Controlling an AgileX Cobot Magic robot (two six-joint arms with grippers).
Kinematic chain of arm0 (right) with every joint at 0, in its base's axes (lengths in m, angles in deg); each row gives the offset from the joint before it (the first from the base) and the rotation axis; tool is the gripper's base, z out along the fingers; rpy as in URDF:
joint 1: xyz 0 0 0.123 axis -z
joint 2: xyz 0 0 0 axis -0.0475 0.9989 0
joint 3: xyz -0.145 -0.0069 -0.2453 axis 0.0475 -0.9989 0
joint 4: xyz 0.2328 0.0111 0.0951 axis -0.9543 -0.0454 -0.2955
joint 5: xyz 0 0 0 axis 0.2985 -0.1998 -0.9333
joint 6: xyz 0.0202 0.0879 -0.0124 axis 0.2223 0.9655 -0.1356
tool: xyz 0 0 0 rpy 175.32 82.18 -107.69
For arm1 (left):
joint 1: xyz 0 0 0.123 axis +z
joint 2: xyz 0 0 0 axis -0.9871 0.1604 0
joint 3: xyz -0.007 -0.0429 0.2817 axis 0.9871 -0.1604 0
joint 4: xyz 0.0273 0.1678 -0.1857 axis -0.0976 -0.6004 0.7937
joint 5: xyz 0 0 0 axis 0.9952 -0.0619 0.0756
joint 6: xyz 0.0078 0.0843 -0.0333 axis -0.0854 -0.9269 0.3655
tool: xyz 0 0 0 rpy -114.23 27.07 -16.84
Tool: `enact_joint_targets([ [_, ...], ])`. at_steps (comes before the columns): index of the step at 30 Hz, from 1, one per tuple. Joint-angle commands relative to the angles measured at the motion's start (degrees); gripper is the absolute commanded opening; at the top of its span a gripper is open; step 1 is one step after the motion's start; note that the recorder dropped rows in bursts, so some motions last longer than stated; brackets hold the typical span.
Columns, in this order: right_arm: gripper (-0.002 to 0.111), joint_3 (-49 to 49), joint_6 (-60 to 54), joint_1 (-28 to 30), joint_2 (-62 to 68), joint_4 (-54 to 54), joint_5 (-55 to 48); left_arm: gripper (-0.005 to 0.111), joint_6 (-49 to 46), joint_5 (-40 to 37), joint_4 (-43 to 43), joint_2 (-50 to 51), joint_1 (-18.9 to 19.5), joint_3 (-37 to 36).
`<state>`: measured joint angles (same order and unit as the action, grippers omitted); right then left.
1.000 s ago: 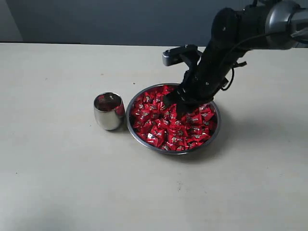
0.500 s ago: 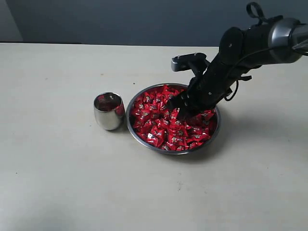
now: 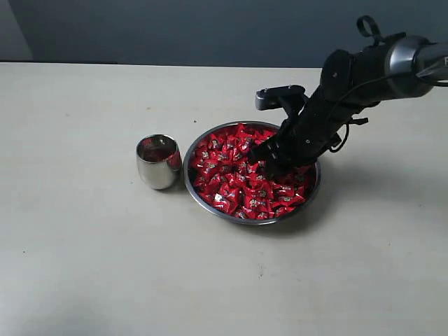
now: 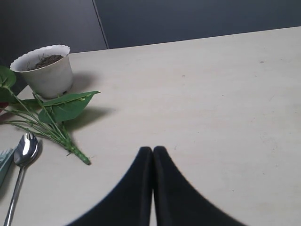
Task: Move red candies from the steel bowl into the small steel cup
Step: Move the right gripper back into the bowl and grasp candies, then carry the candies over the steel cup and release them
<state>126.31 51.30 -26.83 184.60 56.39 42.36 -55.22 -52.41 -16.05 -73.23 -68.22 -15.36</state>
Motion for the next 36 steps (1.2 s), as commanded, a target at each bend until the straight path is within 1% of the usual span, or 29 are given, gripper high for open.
enact_joint_targets([
  [1,0.031,-0.21,3.83,0.36,0.93,4.17,-0.08,0.000,0.21,0.43,-0.13,-0.22,-0.05,-0.34],
  [2,0.030,-0.21,4.42,0.36,0.80,4.88,-0.08,0.000,0.21,0.43,-0.13,-0.22,-0.05,-0.34],
  [3,0.027,-0.21,5.03,0.36,0.67,5.69,-0.08,0.000,0.21,0.43,-0.13,-0.22,-0.05,-0.34],
  [5,0.013,-0.21,5.15,0.36,0.08,6.33,-0.20,0.000,0.21,0.43,-0.13,-0.22,-0.05,-0.34],
  [6,0.004,-0.21,5.15,0.36,-0.43,6.44,-0.45,0.000,0.21,0.43,-0.13,-0.22,-0.05,-0.34],
  [7,0.000,-0.21,5.15,0.36,-0.90,6.44,-0.67,0.000,0.21,0.43,-0.13,-0.22,-0.05,-0.34],
  [15,0.000,-0.21,5.26,0.36,-7.37,4.86,-1.02,0.000,0.21,0.43,-0.13,-0.22,-0.05,-0.34],
  [19,0.000,-0.09,0.34,-0.66,-10.50,-3.31,-0.64,0.000,0.21,0.43,-0.13,-0.22,-0.05,-0.34],
  [22,0.000,1.82,-4.21,-2.79,-10.84,-9.70,-1.67,0.000,0.21,0.43,-0.13,-0.22,-0.05,-0.34],
  [26,0.000,7.35,-5.51,-7.34,-8.75,-11.77,-2.27,0.000,0.21,0.31,-0.13,-0.22,-0.05,-0.34],
  [31,0.000,18.18,-5.50,-12.88,-1.81,-11.64,-4.59,0.000,0.21,0.31,-0.23,-0.22,-0.05,-0.34],
  [36,0.000,28.15,-5.37,-15.70,6.44,-9.24,-5.30,0.000,0.21,0.31,-0.23,-0.22,-0.05,-0.34],
])
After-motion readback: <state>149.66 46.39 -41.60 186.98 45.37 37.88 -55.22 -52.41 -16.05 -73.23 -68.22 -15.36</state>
